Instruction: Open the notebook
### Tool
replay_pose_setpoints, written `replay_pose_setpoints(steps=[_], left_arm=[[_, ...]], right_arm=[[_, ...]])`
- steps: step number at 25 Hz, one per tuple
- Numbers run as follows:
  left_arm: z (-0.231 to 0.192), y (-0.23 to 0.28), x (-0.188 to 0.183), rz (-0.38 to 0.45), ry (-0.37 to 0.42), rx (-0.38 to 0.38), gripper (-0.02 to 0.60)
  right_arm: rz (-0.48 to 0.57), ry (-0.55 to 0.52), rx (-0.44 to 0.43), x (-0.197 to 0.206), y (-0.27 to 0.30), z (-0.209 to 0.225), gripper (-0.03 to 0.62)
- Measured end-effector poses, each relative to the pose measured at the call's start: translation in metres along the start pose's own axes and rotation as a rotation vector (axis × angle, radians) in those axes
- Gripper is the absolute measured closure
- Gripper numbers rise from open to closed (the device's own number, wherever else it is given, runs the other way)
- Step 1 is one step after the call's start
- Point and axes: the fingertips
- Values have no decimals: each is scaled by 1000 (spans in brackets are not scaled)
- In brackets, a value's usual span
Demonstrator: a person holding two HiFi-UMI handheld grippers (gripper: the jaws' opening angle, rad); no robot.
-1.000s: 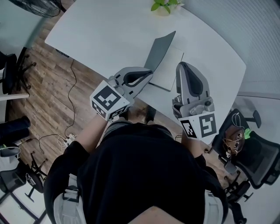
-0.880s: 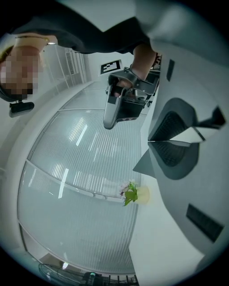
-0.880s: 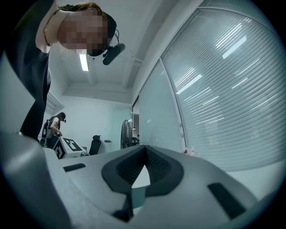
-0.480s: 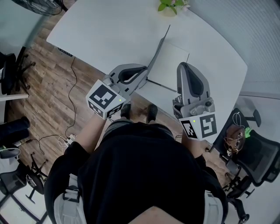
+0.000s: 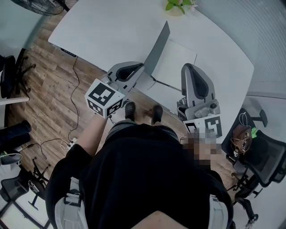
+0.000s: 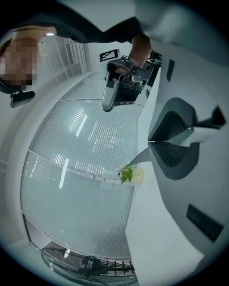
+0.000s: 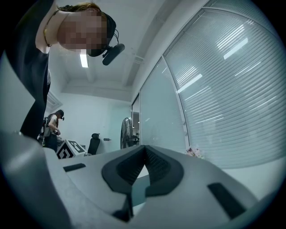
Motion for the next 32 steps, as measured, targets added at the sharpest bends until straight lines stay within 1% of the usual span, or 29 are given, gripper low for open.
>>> replay_pose_setpoints(steps=[6,13,17,19,24,32], left_arm=[[-13,-5,14,-25,2,-49,565],[-44,-17,38,-108,30,-117,563],[-46,-12,53,-166,86,-160,558],[-50,-12,62,-197,98,-175,557],[-69,-17,82,-241,87,-179,555],[-79,-18,100,-304,88,-184,555]], right_arm=[[-1,-4,13,-1,-5,-3,589],[-13,-3,19,5,6,-18,589],[-10,-2,26,4,-3,-15,589],[-10,-1,31,5,-4,-15,589],[-21,5,43,11,8,-23,589],[-22,12,49,14,15,-30,589]])
Point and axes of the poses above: the fingertips, and each gripper's own axes: y forward along the fingers, z to its right, x out of its underside
